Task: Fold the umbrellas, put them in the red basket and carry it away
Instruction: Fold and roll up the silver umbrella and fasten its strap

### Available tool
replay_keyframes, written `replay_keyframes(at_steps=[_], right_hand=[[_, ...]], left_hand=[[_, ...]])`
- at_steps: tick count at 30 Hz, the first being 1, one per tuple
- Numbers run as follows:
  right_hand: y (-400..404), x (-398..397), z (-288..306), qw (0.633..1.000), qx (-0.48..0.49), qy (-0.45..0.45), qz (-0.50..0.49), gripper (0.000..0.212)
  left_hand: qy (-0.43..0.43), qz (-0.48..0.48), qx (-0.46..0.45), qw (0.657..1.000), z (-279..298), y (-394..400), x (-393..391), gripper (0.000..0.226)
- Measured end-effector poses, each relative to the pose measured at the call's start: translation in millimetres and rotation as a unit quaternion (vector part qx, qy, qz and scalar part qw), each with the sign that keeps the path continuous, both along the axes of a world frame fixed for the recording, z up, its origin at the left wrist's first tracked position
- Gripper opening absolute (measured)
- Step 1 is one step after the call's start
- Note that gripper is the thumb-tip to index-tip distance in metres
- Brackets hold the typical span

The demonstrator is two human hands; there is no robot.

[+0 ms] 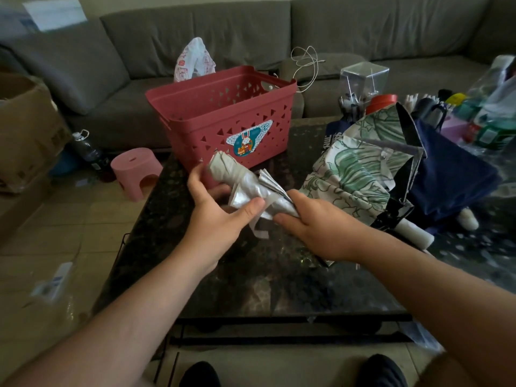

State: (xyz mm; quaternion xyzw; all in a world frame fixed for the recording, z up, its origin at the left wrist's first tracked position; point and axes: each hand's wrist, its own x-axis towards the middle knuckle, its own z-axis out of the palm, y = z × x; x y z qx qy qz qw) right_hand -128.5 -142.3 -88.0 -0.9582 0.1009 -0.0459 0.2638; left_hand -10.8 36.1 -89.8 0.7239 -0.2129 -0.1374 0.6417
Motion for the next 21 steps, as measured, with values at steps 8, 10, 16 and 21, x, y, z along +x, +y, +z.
replay_keyframes(at_steps=[8, 10, 16, 21], right_hand=[[-12, -1, 7, 0.998, 0.020, -0.033, -0.040, 0.032], [-14, -2, 8, 0.998, -0.019, -0.037, -0.051, 0.036], [-10, -3, 5, 0.981, -0.183, -0.041, -0.057, 0.047], [-4, 1, 5, 0.981, -0.177, -0.050, -0.054, 0.048]], left_hand=[[0.196, -0.194, 0.016, 0.961, 3, -3, -2, 0.049], [0.185, -0.234, 0.050, 0.953, 2, -2, -4, 0.046], [0.201, -0.117, 0.000, 0.972, 1, -16, -18, 0.045], [0.149, -0.025, -0.011, 0.988, -3, -22, -20, 0.032]])
